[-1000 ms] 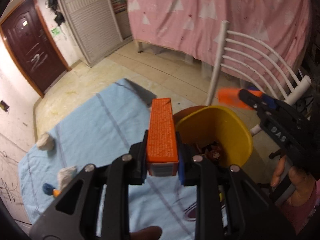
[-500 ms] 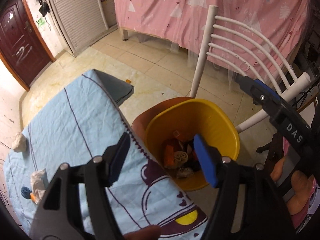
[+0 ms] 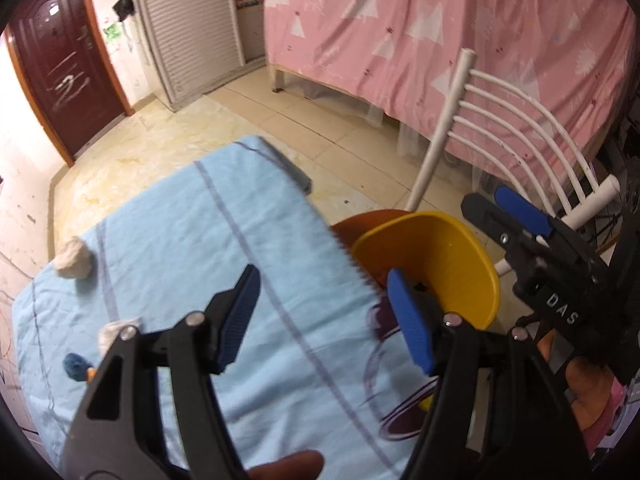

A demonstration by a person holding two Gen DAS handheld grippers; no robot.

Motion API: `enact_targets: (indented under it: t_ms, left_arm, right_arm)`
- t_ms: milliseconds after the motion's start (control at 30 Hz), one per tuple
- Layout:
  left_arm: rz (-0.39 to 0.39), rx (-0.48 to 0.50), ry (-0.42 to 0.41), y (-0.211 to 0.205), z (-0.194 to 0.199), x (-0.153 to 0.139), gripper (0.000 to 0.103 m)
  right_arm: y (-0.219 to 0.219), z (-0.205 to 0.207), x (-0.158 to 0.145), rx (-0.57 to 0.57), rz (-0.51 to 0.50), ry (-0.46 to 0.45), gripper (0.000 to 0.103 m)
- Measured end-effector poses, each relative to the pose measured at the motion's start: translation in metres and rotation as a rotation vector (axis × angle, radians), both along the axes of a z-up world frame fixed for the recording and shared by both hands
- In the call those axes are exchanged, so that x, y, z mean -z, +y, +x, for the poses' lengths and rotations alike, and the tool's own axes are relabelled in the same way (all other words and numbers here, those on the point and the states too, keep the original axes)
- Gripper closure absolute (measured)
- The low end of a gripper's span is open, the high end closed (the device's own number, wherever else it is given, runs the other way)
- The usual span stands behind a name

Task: Collect trash
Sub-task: 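Move both open tools back over the bed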

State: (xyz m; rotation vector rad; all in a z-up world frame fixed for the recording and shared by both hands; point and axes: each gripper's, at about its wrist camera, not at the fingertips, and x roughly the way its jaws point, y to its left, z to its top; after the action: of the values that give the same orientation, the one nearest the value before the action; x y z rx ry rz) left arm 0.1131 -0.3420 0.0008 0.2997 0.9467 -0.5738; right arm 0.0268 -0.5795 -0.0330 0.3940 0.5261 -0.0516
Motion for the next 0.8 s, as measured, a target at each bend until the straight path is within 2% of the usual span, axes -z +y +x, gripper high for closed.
enact_targets:
  t_ms: [467, 800]
  left_arm:
    - [-0.02, -0.188, -0.036, 0.119, 0.028, -0.014, 0.039]
    - [-0.023, -0.308, -0.032, 0.19, 0.045, -0.008, 0.04]
  right_arm:
    - [0.104, 0.048, -0.011, -0.203, -0.072, 0.037, 0.041]
    - [0.159, 0.07, -0.014, -0.303, -0.116, 0.063, 0.041]
